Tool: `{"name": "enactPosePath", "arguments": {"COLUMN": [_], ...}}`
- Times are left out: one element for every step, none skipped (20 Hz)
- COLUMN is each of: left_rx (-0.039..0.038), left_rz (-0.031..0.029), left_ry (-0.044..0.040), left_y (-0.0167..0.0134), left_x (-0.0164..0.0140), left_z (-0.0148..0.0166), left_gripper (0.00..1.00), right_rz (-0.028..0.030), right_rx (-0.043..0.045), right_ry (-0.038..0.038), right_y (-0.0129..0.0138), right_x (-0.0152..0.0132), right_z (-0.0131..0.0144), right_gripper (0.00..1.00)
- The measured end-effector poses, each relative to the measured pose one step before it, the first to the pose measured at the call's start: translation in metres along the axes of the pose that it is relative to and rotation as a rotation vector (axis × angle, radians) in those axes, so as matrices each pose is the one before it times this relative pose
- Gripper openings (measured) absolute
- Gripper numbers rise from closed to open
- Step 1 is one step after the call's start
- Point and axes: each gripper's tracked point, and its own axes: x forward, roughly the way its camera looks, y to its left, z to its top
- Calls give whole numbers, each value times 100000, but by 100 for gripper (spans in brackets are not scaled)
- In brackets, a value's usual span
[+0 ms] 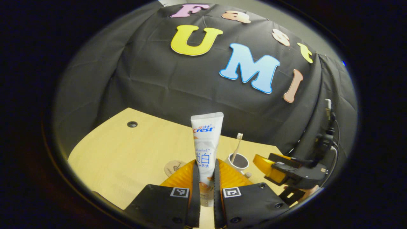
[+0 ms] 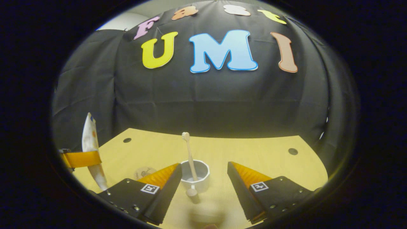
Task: Put the toothbrush and toothpaste on the desktop into the cup, then pick up the cup and place it on the coaster on the desktop.
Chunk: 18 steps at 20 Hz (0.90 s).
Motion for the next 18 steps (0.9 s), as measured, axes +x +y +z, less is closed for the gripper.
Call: {"name": "enactPosePath", "arguments": {"left_rx": [-31, 428, 838, 772, 617, 368, -19, -367, -511, -778, -473, 144, 377, 59, -224, -479, -595, -196], "left_rz": [-820, -733, -725, -832, -1277, -1339, -2005, -2220, -1893, -1898, -1909, -1810, -1422, -1626, -1315, -878, -813, -441], "left_ry": [-666, -594, -618, -794, -1005, -1376, -1885, -2275, -2996, -3071, -2248, -1897, -1947, -1550, -1113, -769, -640, -1042], "left_y": [-185, -328, -312, -451, -504, -515, -706, -710, -667, -664, -759, -705, -605, -625, -584, -315, -343, -352], "left_x": [417, 407, 473, 523, 361, 528, 568, 708, 706, 705, 806, 1054, 906, 939, 801, 821, 904, 838], "left_z": [84, 156, 91, 143, 225, 305, 391, 425, 570, 494, 345, 13, -14, -68, -192, -480, -391, -440], "left_gripper": [24, 24, 24, 19, 24, 24, 24, 24, 24, 24, 24, 19, 23, 24, 23, 23, 23, 23], "right_rz": [-830, -927, -865, -720, -839, -923, -539, -336, -247, -510, -752, -892, -904, -865, -628, -584, -704, -475], "right_rx": [-260, -192, 1, 45, -43, 220, 546, 649, 417, 170, -190, -227, -109, 52, 238, 173, 192, 336], "right_ry": [-1815, -1768, -1861, -1971, -1325, -1252, -647, -353, 538, 663, 366, 510, 504, 628, 895, 845, 687, 650], "right_y": [-567, -477, -473, -467, -437, -448, -324, -263, -287, -355, -683, -511, -454, -435, -131, -137, -186, -135], "right_x": [-961, -912, -847, -872, -740, -713, -777, -679, -621, -663, -394, -589, -554, -474, -683, -330, -299, -166], "right_z": [582, 626, 623, 584, 473, 475, 346, 135, -1, -154, -548, -65, -102, -231, 525, -223, -109, -110], "right_gripper": [88, 88, 88, 88, 88, 88, 88, 88, 88, 88, 88, 88, 88, 88, 88, 88, 88, 88]}}
